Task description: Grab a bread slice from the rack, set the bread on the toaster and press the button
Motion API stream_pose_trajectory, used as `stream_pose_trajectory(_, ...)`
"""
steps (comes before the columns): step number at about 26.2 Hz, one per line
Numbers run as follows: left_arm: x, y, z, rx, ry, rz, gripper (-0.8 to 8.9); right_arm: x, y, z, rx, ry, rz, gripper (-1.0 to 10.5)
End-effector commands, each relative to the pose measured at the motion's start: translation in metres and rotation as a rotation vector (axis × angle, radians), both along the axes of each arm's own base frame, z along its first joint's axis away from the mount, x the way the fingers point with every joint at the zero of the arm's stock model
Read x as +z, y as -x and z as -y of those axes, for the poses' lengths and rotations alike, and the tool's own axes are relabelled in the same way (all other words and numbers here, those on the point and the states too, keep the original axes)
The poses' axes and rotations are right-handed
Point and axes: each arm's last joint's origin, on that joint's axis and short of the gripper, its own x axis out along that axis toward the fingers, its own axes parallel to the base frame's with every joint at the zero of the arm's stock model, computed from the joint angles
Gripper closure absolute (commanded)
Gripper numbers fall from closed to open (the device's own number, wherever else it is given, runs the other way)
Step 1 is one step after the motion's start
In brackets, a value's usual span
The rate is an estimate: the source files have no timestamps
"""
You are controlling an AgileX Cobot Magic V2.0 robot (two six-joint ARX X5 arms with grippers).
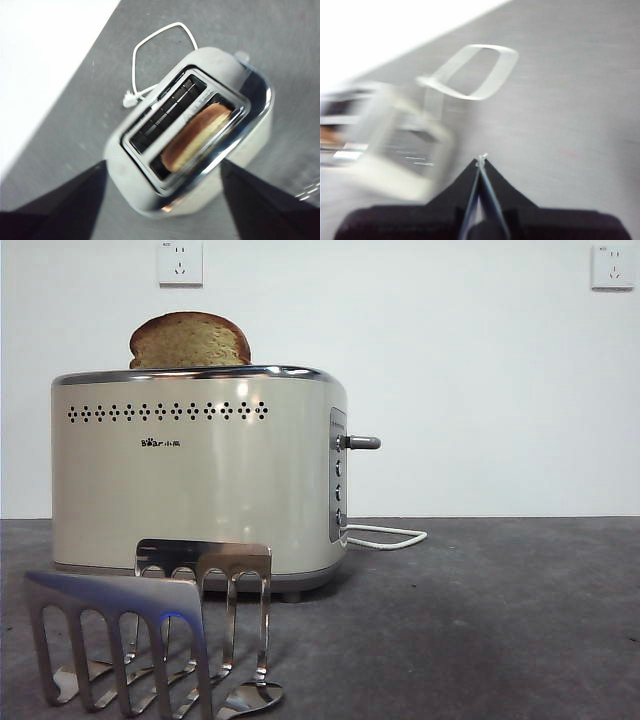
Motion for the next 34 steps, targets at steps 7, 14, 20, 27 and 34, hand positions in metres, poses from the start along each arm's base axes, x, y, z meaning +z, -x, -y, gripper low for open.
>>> stream_pose_trajectory(7, 0.003, 0.030, -0.014, 0.255, 0.295, -0.212, 8.21, -0.010, -0.084, -0.038, 0.270, -0.325, -0.095, 9.5)
stream_pose_trajectory(14, 0.001, 0.040, -0.017, 0.196, 0.342, -0.250, 8.22, -0.026, -0.131, -0.083, 0.416, -0.314, -0.257, 9.5)
stream_pose_trajectory(20, -0.017, 0.056, -0.025, 0.203, 0.324, -0.276, 8.22, -0.032, -0.166, -0.099, 0.432, -0.302, -0.304, 9.5)
stream_pose_trajectory(27, -0.034, 0.074, -0.034, 0.220, 0.328, -0.299, 8.21, -0.045, -0.194, -0.110, 0.468, -0.315, -0.363, 9.5)
stream_pose_trajectory(34, -0.033, 0.087, -0.041, 0.227, 0.359, -0.278, 8.21, -0.063, -0.208, -0.118, 0.463, -0.308, -0.420, 9.5)
